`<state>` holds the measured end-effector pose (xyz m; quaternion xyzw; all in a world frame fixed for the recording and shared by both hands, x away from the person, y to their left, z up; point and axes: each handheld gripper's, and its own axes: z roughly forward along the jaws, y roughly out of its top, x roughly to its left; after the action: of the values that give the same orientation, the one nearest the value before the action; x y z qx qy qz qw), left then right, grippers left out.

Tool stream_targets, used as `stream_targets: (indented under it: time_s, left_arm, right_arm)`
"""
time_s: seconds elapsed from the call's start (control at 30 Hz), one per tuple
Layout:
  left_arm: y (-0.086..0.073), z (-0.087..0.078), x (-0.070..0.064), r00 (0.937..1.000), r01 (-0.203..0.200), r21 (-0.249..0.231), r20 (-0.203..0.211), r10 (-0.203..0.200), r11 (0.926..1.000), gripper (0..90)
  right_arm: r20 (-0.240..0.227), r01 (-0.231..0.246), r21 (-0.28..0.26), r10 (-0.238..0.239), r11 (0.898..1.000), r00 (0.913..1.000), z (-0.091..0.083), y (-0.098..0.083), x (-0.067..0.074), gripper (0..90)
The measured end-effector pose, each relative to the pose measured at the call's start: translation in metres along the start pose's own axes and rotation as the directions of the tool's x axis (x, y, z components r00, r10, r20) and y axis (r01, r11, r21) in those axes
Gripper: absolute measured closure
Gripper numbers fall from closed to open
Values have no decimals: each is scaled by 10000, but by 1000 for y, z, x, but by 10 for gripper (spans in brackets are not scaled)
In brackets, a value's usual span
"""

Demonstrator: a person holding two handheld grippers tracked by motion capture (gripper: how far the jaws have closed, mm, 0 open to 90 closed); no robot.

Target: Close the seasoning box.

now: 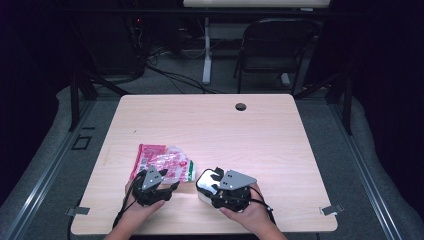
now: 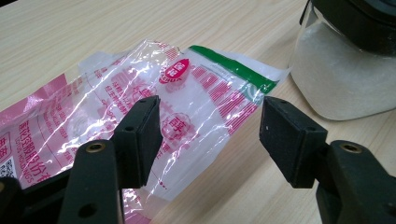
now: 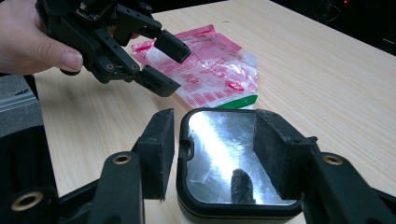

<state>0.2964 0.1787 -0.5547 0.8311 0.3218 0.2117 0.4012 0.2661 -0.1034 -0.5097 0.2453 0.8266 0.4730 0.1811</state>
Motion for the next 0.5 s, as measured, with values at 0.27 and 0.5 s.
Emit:
stream_targets:
  time_s: [0.27, 0.5]
  left_arm:
    - [0, 0, 0, 10000, 8, 9, 5, -8, 10000, 385]
    - [0, 0, 0, 10000, 7, 0, -2, -7, 10000, 385]
  right_arm:
    - [31, -64, -40, 64, 10000, 10000, 0, 0, -1, 486]
    - [51, -49, -18, 50, 10000, 10000, 0, 0, -1, 487]
